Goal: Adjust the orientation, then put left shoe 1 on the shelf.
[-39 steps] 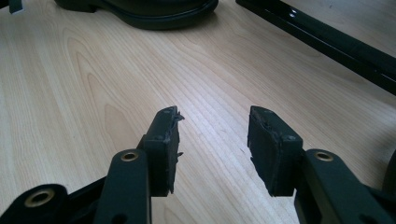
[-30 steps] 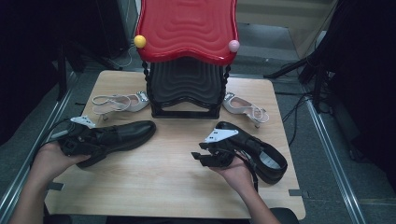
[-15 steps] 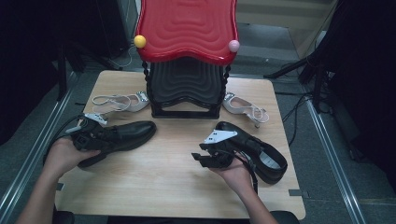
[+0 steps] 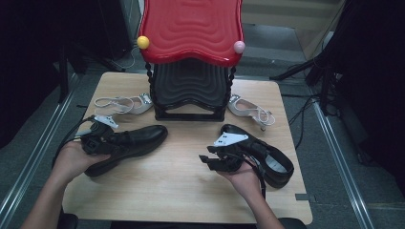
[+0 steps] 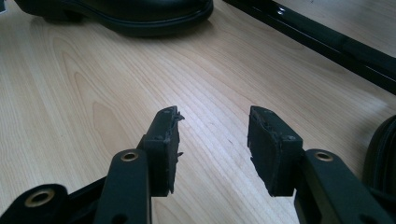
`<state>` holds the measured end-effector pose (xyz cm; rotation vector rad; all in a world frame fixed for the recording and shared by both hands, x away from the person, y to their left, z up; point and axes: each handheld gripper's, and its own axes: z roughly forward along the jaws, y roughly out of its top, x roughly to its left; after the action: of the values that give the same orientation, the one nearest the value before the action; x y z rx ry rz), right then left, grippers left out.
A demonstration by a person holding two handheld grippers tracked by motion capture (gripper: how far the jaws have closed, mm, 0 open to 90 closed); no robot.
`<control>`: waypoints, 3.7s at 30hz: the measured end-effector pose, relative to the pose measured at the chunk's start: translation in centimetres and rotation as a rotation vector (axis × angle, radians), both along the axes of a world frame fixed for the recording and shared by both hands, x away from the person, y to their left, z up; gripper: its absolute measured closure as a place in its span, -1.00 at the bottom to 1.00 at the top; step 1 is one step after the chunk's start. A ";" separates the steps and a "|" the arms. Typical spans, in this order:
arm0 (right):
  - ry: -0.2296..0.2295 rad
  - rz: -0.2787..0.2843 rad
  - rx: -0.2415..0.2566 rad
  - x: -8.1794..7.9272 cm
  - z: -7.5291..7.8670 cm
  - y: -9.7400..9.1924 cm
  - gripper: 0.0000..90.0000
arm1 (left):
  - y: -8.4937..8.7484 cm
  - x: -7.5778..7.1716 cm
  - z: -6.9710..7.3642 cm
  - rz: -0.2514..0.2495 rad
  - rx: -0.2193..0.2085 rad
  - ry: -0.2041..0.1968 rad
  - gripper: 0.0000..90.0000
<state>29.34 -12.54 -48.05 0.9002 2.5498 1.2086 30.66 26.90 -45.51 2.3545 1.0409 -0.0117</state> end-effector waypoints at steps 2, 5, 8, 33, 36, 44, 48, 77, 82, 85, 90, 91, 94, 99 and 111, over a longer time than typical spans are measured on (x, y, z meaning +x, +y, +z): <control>-0.003 -0.004 -0.005 -0.1 0.0 -0.2 0.22 | -1.1 0.1 0.4 -0.023 -0.025 -0.008 0.79; -0.002 -0.021 0.001 -0.3 0.1 -0.6 0.22 | -2.8 0.1 0.7 -0.046 -0.054 -0.013 0.79; -0.001 -0.027 0.007 -0.4 0.0 -0.8 0.22 | -3.9 0.2 0.9 -0.057 -0.064 -0.015 0.79; -0.004 -0.050 0.005 -1.0 -0.3 -0.9 0.20 | -14.3 0.2 -1.3 -0.049 -0.093 -0.008 0.69; -0.001 -0.051 0.005 -0.9 -0.3 -0.7 0.20 | -14.2 0.4 -1.4 -0.065 -0.109 0.027 0.43; 0.009 -0.049 0.009 -0.9 -0.2 -0.5 0.22 | -13.5 0.2 -0.4 -0.110 -0.072 0.014 0.27; 0.018 -0.051 0.021 -1.0 0.0 -0.5 0.24 | -12.7 -0.2 0.6 -0.111 -0.060 -0.013 0.23; 0.080 -0.024 0.009 -1.7 -0.7 2.6 1.00 | -3.0 1.8 0.1 -0.060 -0.140 -0.068 1.00; 0.086 -0.041 0.007 -1.6 -1.0 3.2 1.00 | -2.9 1.9 -0.9 -0.046 -0.131 -0.082 1.00; 0.063 -0.034 -0.006 -1.7 -1.1 3.3 1.00 | -3.1 2.0 -1.5 -0.049 -0.112 -0.083 1.00; 0.075 -0.040 0.000 -1.4 -1.3 3.5 1.00 | -3.4 2.1 -2.3 -0.054 -0.117 -0.069 1.00; 0.082 -0.046 0.012 -1.2 -1.4 3.6 1.00 | -3.6 2.1 -2.7 -0.047 -0.111 -0.059 1.00; 0.109 -0.063 0.023 -1.0 -1.5 3.8 1.00 | -3.7 2.2 -2.8 -0.049 -0.118 -0.050 1.00; 0.102 -0.064 0.017 -0.8 -1.7 4.0 1.00 | -3.8 2.3 -3.2 -0.031 -0.140 -0.042 1.00; 0.122 -0.093 0.029 0.0 -2.0 4.3 1.00 | -4.2 2.1 -3.3 -0.041 -0.143 -0.030 1.00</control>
<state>29.32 -8.25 -50.10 1.1185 2.5562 1.2012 32.79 22.68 -48.83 2.2398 0.9456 -0.0638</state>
